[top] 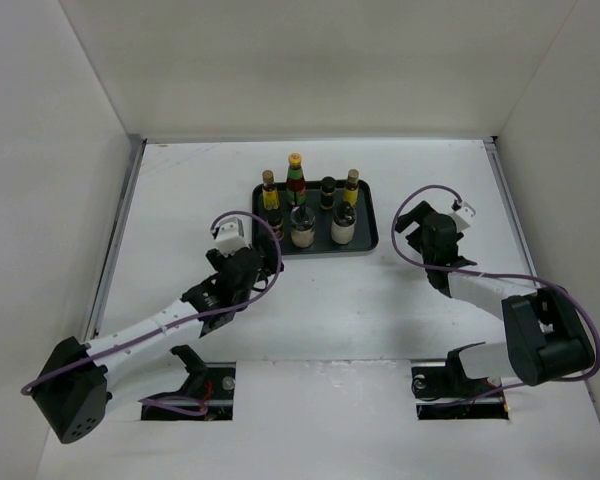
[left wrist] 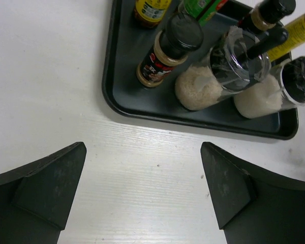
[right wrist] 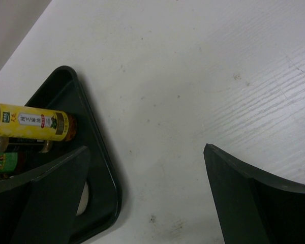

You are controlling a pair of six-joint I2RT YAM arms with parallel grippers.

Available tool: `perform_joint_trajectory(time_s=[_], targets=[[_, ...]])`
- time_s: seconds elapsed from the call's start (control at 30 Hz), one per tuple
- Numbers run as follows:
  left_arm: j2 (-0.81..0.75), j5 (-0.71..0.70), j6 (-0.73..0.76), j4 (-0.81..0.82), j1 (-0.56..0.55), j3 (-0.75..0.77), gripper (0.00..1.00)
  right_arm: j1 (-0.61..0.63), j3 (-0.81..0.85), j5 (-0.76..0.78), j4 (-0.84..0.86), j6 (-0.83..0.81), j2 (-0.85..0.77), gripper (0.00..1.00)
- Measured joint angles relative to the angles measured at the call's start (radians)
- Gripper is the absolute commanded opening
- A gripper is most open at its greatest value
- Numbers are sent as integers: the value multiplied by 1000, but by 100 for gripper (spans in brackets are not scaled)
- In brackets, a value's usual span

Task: Organize the condiment bottles

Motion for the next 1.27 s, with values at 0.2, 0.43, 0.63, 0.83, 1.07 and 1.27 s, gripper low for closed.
perform_joint_trajectory(time_s=[0.2, 0.43, 0.63, 0.83, 1.07, 1.27], targets=[[-37, -18, -3, 1, 18, -15, 100, 0, 0, -7, 0, 0, 0, 100], [-37, -39, -3, 6, 22, -21, 100, -3, 0, -15, 0, 0, 0, 100], [-89, -58, -23, 7, 172, -104, 100, -5, 0, -16, 0, 0, 0, 100], [-117, -2, -54, -18, 328, -138, 100, -5, 0, -18, 0, 0, 0, 100], [-107, 48, -63, -18, 349, -138, 100, -5, 0, -26, 0, 0, 0, 100], [-88, 60, -65, -19, 337, -135, 100, -6, 0, -31, 0, 0, 3, 100]])
